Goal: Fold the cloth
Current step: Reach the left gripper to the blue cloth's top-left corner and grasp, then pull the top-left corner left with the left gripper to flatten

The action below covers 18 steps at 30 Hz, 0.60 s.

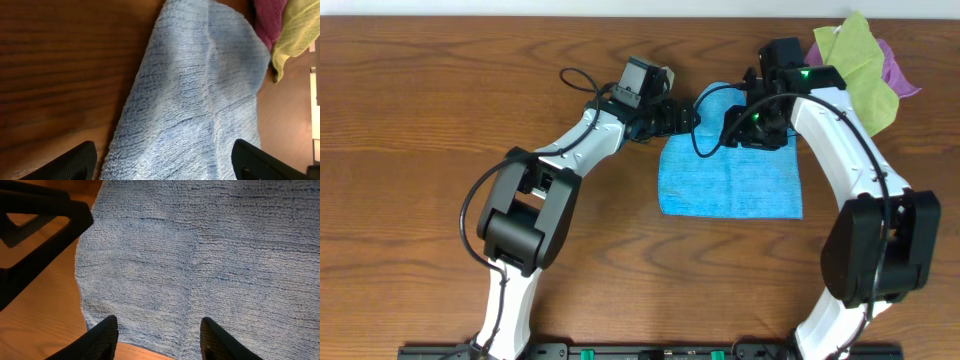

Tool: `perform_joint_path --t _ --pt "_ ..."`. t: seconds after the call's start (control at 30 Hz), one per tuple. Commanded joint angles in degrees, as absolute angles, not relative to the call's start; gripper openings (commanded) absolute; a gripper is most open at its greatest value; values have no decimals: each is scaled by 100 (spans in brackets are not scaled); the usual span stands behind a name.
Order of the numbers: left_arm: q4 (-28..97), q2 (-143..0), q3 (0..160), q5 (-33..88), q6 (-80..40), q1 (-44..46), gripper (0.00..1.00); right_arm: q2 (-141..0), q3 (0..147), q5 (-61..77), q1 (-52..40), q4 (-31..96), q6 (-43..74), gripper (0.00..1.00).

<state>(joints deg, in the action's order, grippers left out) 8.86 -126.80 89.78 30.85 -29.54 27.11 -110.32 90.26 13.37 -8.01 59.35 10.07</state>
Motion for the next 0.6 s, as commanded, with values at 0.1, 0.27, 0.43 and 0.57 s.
perform_joint_path --t 0.1,0.27,0.43,0.57 --pt "897 -12936 9072 3009 -2965 2766 88 -10916 9118 1400 -816 5924 1066 52" --pt "893 -12938 9072 3000 -2980 2840 88 -10829 9179 1398 -812 5865 1066 52" --pt "893 -12960 9072 2978 -2998 2930 88 -10687 9262 1400 -788 5822 1066 52" --pt "899 -13002 9070 2976 -3046 2976 88 -10565 9268 1398 -779 5804 1066 52"
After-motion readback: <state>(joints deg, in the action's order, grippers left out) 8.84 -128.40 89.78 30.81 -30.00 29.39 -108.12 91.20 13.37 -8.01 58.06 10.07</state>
